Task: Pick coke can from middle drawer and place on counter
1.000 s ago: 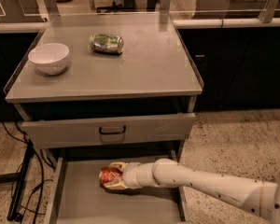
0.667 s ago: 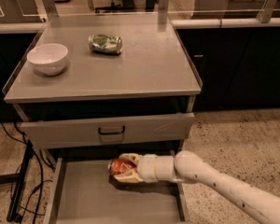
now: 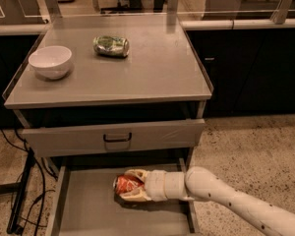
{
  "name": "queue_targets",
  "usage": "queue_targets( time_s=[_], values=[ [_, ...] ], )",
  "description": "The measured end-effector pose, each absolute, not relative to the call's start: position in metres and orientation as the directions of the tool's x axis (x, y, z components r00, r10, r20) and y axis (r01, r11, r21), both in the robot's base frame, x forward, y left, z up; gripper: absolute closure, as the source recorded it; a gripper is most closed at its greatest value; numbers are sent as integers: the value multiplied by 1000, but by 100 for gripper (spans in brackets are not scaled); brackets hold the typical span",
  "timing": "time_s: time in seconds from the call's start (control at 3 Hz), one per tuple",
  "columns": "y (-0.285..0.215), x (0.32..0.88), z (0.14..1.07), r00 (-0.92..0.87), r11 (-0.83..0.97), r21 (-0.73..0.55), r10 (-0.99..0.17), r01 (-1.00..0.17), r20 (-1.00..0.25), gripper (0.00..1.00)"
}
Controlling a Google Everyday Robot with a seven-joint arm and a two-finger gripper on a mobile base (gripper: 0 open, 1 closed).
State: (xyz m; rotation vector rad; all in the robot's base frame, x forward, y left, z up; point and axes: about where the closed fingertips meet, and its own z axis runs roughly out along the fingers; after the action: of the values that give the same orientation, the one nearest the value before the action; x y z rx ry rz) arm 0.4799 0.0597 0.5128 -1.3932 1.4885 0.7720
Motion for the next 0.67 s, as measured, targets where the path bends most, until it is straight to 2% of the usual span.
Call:
queue_targets(
  time_s=[0.33,0.67],
  values=[
    [51,454,541,132,163,-217,-418,-962,-899,100],
    [34,450,615,203,155,-295,-434,-943,-878,100]
  ],
)
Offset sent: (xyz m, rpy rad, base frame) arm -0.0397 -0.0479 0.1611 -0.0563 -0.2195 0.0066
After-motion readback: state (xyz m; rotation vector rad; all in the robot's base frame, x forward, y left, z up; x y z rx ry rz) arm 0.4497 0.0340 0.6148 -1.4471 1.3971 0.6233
